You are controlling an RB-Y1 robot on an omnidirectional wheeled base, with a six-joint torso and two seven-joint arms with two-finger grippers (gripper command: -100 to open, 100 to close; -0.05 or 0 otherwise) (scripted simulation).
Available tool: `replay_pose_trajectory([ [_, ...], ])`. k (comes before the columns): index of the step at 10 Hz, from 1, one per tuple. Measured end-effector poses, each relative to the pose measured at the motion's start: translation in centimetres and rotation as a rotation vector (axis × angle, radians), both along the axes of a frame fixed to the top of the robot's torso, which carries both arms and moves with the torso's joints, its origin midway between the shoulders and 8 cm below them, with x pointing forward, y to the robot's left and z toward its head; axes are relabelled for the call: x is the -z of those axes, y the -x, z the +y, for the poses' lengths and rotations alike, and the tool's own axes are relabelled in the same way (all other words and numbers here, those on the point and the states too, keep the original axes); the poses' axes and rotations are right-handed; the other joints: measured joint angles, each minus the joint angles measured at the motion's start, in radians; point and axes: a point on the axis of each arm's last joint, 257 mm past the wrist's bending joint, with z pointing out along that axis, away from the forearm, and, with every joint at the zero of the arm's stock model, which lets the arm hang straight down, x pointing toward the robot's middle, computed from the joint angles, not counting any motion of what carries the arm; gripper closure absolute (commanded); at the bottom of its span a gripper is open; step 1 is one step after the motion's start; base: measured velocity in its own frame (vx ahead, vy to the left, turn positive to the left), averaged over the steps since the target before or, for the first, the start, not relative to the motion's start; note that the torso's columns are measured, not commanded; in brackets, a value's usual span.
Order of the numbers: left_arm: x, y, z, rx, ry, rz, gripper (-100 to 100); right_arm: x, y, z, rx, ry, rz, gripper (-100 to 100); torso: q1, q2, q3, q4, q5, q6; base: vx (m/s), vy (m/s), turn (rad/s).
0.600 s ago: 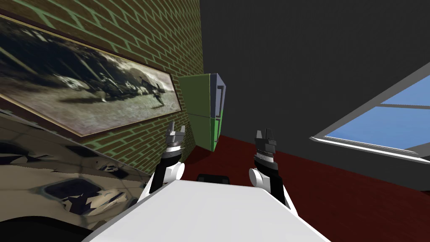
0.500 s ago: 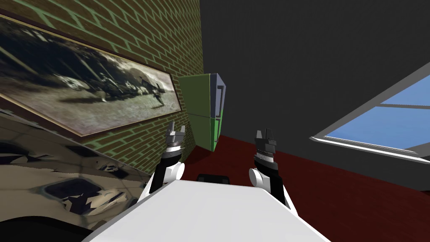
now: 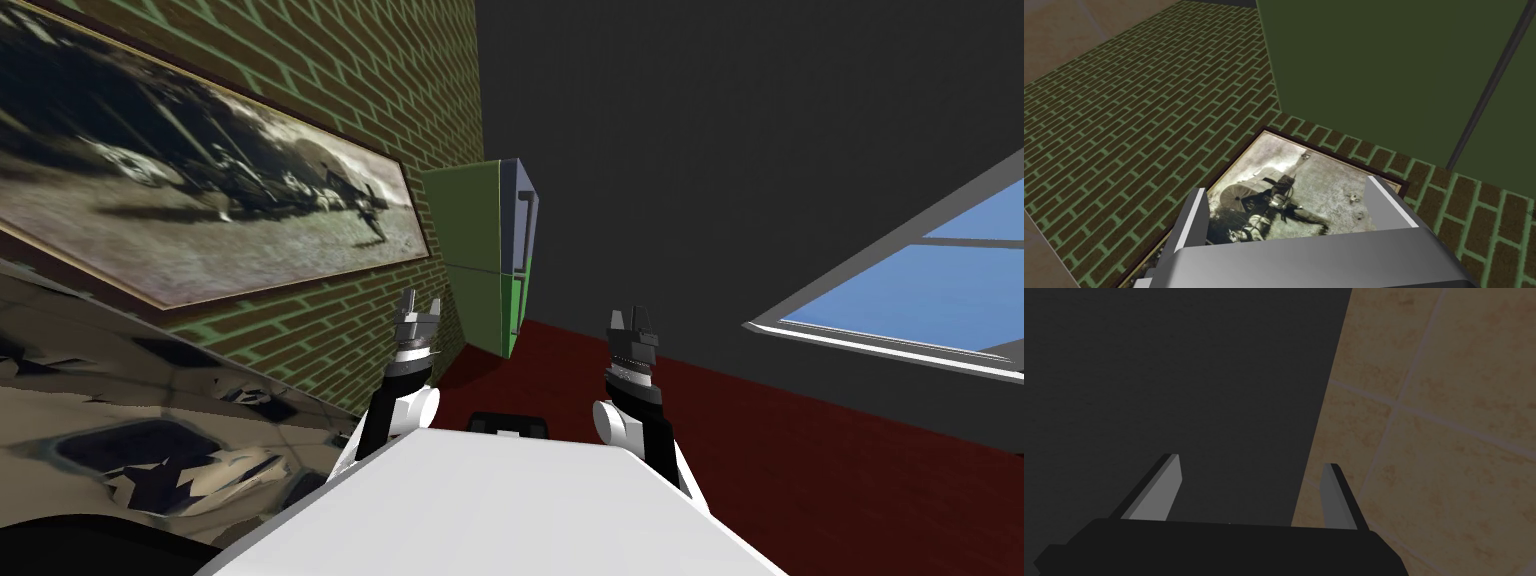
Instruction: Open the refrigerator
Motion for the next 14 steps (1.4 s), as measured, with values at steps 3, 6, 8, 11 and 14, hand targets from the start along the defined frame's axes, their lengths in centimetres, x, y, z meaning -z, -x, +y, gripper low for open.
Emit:
replay_pose_trajectory([
  [3,0.0,0.0,0.0,0.000,0.000,0.000,0,0.0,0.0,0.0,0.000,0.000,0.000,0,0.000,0.222,-0.443,0.221,0.000,0.000,0.000,0.000,0.000],
  [6,0.1,-0.5,-0.5,0.026,-0.041,0.016,-100,0.0,0.0,0.0,0.000,0.000,0.001,0,0.000,0.338,-0.679,0.338,0.000,0.000,0.016,-0.013,-0.001],
  [8,0.1,-1.3,-1.2,0.054,-0.083,0.039,-100,0.0,0.0,0.0,0.000,0.000,0.001,0,-0.001,0.341,-0.685,0.341,0.000,0.000,0.035,-0.028,-0.001],
  [11,0.1,-2.9,-2.0,0.086,-0.125,0.077,-100,0.0,0.0,0.0,0.000,0.000,0.001,0,0.000,0.341,-0.685,0.342,0.000,0.000,0.048,-0.036,-0.001],
  [14,0.0,-4.4,-2.3,0.100,-0.141,0.109,-100,0.0,0.0,0.0,0.000,0.000,0.001,0,0.001,0.343,-0.684,0.342,0.000,0.000,0.036,-0.027,-0.001],
])
